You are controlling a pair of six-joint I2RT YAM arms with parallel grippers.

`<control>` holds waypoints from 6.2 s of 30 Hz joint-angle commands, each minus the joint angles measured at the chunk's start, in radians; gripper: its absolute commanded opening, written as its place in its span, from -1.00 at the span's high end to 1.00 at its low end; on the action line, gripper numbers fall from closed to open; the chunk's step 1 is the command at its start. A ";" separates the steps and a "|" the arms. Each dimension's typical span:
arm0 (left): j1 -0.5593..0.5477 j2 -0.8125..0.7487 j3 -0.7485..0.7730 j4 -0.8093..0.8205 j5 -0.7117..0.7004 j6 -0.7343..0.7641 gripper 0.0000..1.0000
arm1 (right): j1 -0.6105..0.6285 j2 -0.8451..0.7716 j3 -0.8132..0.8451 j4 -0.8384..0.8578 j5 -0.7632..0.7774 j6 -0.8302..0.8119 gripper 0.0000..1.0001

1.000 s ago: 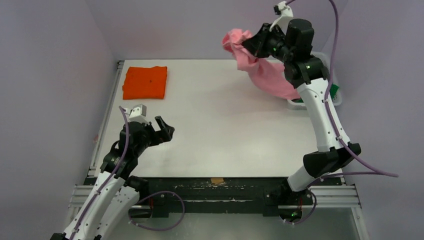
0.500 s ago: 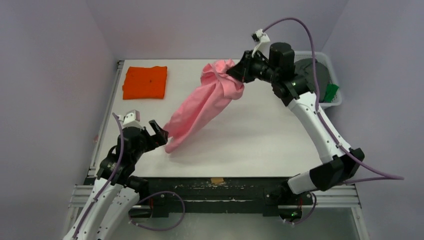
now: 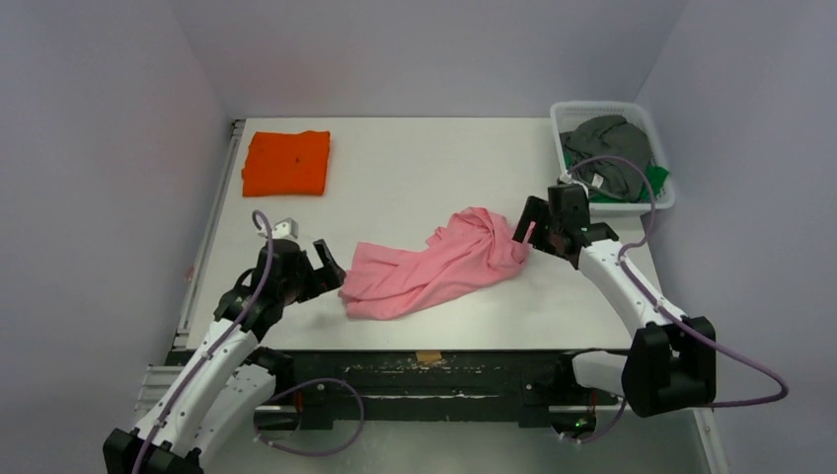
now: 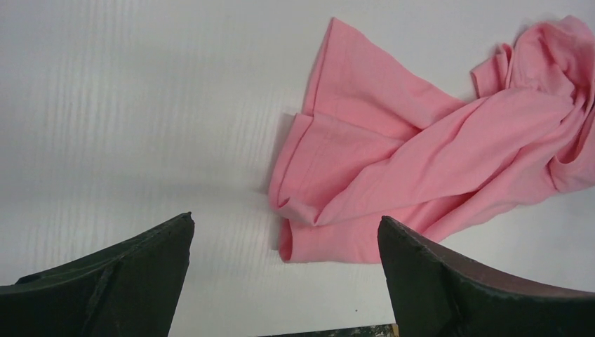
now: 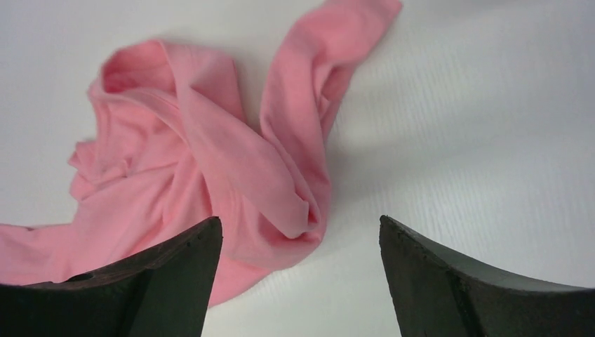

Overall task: Fold and stack the t-shirts
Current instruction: Move the tshirt to the center of the board, then flatten out the tshirt

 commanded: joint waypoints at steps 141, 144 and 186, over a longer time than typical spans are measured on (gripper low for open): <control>0.420 -0.114 0.958 -0.029 -0.118 0.228 1.00 | -0.286 -0.679 0.639 -0.163 -0.006 -0.250 1.00; 0.420 -0.101 0.962 -0.044 -0.123 0.236 1.00 | -0.286 -0.687 0.632 -0.161 -0.041 -0.249 1.00; -0.171 0.465 0.143 0.152 0.152 -0.058 -1.00 | 0.009 -0.211 -0.133 0.010 -0.081 0.069 -0.93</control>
